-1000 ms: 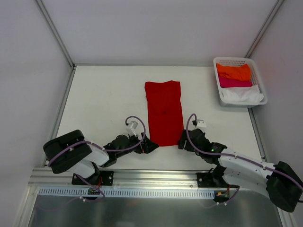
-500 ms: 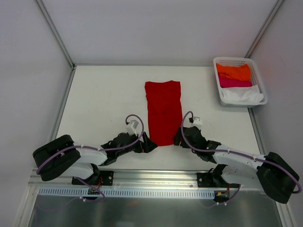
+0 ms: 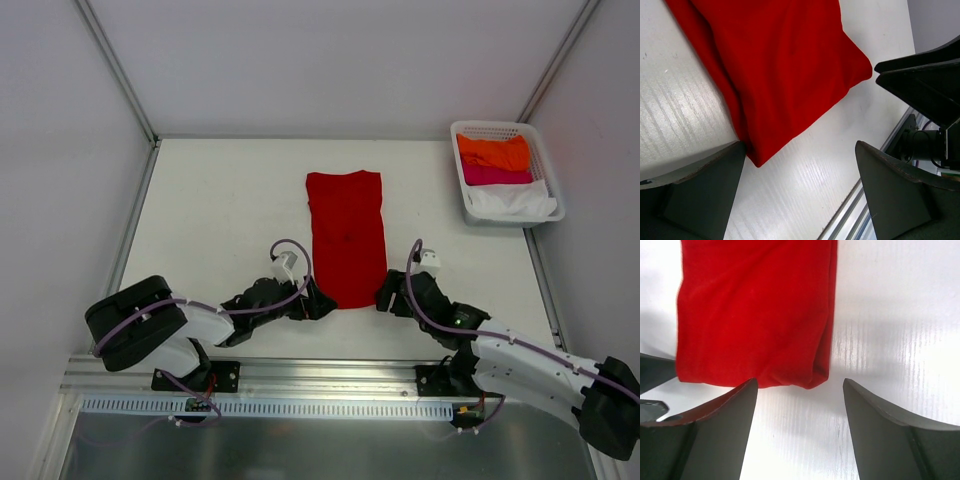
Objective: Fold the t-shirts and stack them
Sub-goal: Grab one side of the 2/3 rectangular tshirt with both arms
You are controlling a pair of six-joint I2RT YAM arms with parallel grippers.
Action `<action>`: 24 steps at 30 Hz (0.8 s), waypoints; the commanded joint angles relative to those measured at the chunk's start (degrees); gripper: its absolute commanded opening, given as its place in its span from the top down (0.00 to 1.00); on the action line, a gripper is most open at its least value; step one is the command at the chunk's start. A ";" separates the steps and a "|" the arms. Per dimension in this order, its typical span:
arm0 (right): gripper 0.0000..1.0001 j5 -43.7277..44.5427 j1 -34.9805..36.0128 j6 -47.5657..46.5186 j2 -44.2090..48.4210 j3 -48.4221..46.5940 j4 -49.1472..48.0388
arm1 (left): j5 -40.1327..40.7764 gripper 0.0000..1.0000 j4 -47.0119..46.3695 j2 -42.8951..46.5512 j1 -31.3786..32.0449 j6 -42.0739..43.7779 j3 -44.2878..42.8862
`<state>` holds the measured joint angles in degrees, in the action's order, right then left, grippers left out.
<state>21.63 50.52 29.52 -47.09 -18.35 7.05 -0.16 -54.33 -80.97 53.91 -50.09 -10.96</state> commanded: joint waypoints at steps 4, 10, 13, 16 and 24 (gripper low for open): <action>0.27 2.81 0.28 0.10 3.06 -1.87 4.38 | -1.86 0.06 0.10 -2.00 -0.47 0.16 -0.99; 0.27 0.88 0.37 1.24 -3.34 -0.46 -1.59 | -1.95 0.06 0.62 -1.47 -0.47 0.16 -0.82; 0.27 0.87 0.37 1.33 -6.16 -0.28 -3.97 | -1.60 0.06 1.58 -0.68 -0.47 0.43 -0.73; 0.27 0.87 0.37 1.24 -7.75 -0.55 -5.11 | -1.16 0.07 2.99 0.19 -0.47 0.78 -0.82; 0.27 1.05 0.45 1.07 -9.68 -0.72 -6.43 | -0.98 0.26 6.25 1.25 -0.47 2.10 -2.05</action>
<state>22.26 50.57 29.87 -56.34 -18.35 2.87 -1.06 -51.13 -80.68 53.89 -49.56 -11.77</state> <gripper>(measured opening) 0.733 0.747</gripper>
